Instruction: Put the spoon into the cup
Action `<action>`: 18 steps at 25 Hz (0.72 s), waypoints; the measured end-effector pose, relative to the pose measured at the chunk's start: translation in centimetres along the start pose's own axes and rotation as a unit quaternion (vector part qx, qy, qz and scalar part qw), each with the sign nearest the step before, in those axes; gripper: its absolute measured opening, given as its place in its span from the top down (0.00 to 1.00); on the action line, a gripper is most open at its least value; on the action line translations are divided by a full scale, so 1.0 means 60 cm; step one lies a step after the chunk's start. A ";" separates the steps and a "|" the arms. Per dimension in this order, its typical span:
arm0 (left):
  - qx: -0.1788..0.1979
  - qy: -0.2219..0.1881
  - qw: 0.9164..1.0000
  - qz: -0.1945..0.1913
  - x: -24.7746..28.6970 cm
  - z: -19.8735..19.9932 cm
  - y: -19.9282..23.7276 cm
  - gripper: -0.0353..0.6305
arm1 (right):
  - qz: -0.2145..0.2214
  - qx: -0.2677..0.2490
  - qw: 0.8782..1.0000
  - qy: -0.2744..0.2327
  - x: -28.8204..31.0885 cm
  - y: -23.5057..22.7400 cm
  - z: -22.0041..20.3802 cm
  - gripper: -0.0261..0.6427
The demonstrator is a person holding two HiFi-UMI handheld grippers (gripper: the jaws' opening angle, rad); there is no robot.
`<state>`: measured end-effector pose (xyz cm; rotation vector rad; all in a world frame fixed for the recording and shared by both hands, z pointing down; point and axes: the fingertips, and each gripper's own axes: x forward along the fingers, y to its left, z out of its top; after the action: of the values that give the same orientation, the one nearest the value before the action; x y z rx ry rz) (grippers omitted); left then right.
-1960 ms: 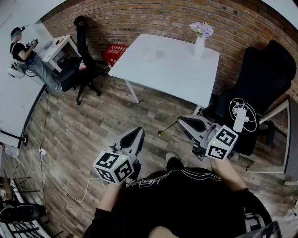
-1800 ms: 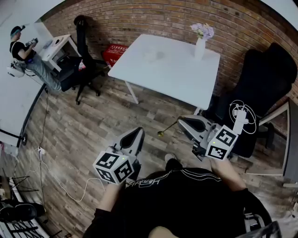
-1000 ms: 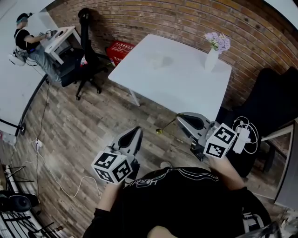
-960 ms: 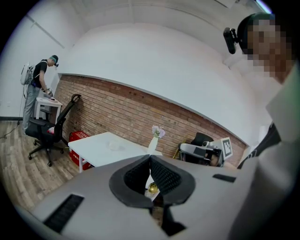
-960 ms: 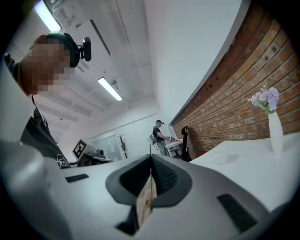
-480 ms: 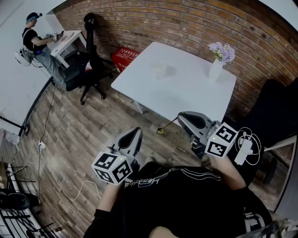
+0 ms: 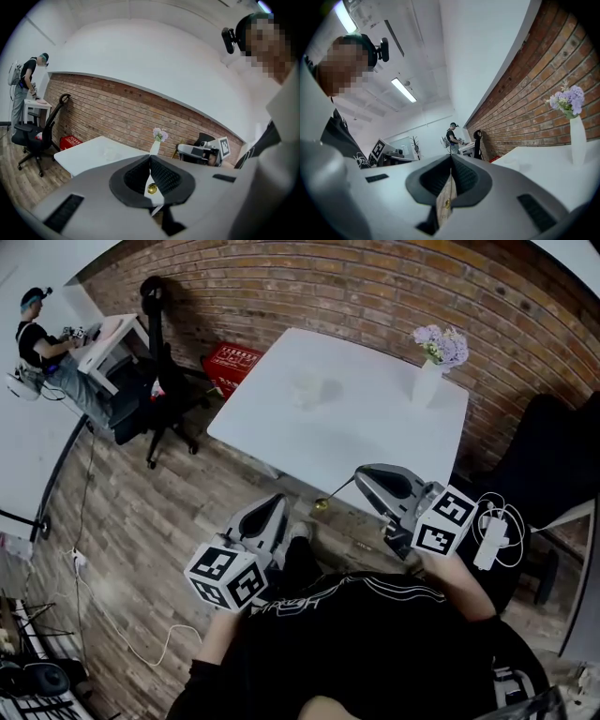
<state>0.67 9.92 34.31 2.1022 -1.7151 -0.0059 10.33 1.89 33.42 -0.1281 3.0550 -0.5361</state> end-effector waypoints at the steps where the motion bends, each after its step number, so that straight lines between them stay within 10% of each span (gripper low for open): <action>1: -0.001 0.001 1.000 -0.004 0.010 0.005 0.013 0.94 | -0.005 0.000 1.000 0.000 0.010 -0.010 0.002 0.96; 18: -0.011 0.042 0.996 -0.072 0.203 0.141 0.295 0.94 | -0.102 0.019 0.995 -0.010 0.246 -0.219 0.065 0.96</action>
<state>-15.22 -6.79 35.54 2.1733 -1.5064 0.0199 -3.20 -13.05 33.88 -0.4448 3.0280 -0.5999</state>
